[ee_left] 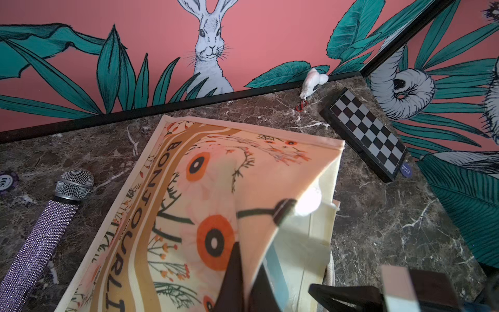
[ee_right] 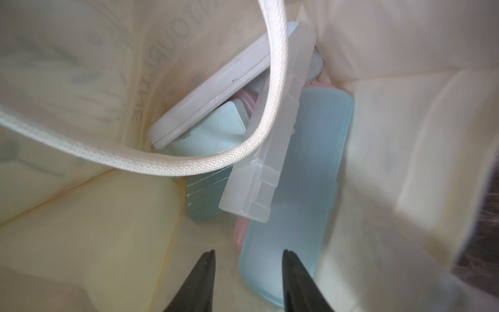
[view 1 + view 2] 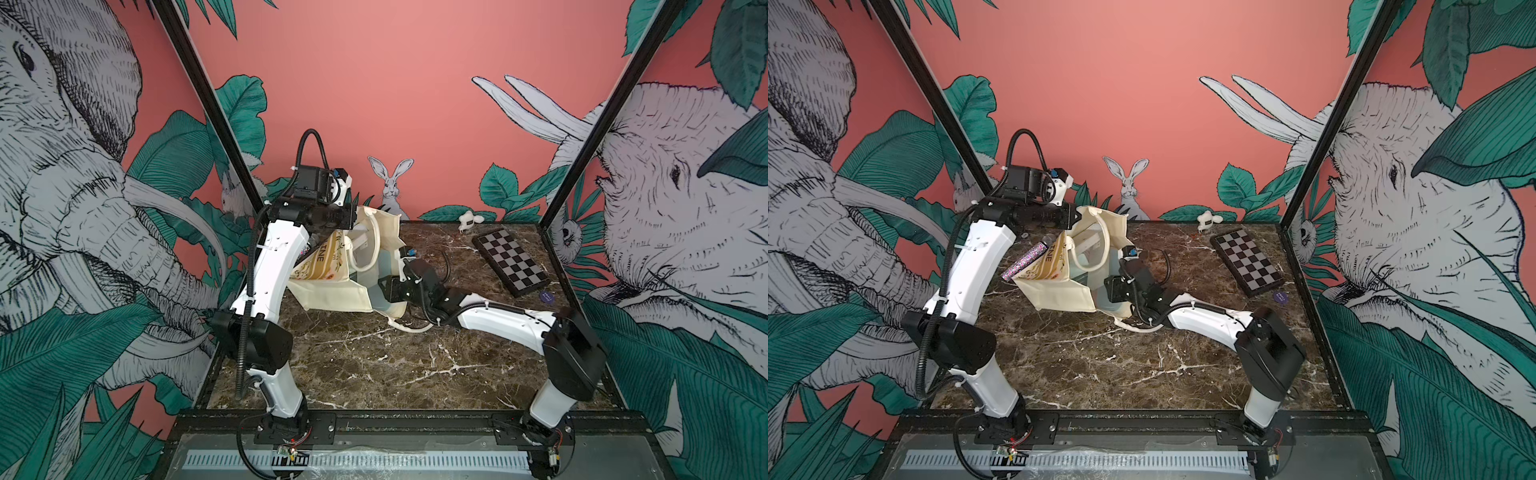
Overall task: Take out the pencil case from the canvas bag
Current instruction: Adjust the canvas bag at the center of the board, then pick up the pencil case from the canvas bag.
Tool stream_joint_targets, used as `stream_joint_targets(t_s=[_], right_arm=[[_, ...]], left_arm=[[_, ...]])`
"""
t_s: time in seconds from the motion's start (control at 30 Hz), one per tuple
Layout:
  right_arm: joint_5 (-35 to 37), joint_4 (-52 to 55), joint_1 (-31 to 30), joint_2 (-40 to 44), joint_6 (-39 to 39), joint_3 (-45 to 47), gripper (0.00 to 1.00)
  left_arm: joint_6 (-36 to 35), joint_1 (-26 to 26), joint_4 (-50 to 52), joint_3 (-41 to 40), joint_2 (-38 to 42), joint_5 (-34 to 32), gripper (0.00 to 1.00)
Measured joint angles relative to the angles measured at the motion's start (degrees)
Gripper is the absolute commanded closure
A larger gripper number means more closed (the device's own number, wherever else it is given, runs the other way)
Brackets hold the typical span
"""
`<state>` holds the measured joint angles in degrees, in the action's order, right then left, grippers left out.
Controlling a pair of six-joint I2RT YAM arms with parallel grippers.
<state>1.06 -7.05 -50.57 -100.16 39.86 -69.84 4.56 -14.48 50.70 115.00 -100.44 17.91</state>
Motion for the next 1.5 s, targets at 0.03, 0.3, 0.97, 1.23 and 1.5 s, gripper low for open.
stream_joint_targets(t_s=[0.03,0.3,0.97,1.23,1.5], right_arm=[[-0.3,0.5,0.1,-1.5,0.7,-1.1,0.48],[-1.4,3.2,1.4,-7.8,5.0,-7.2,0.36],[-9.6,2.1,4.5,-19.1,11.1,-18.6,0.54],[-10.7,0.4,5.1,-19.0,12.2,-17.8,0.65],[-11.2,-1.4,5.2,-13.4,12.5,-9.2,0.68]], left_arm=[[0.0,0.0,0.0,0.0,0.0,0.1,1.0],[0.0,0.0,0.0,0.0,0.0,0.2,1.0],[0.0,0.0,0.0,0.0,0.0,1.0,1.0],[0.1,0.0,0.0,0.0,0.0,1.0,1.0],[0.1,-0.3,-0.1,0.0,0.0,0.6,1.0]])
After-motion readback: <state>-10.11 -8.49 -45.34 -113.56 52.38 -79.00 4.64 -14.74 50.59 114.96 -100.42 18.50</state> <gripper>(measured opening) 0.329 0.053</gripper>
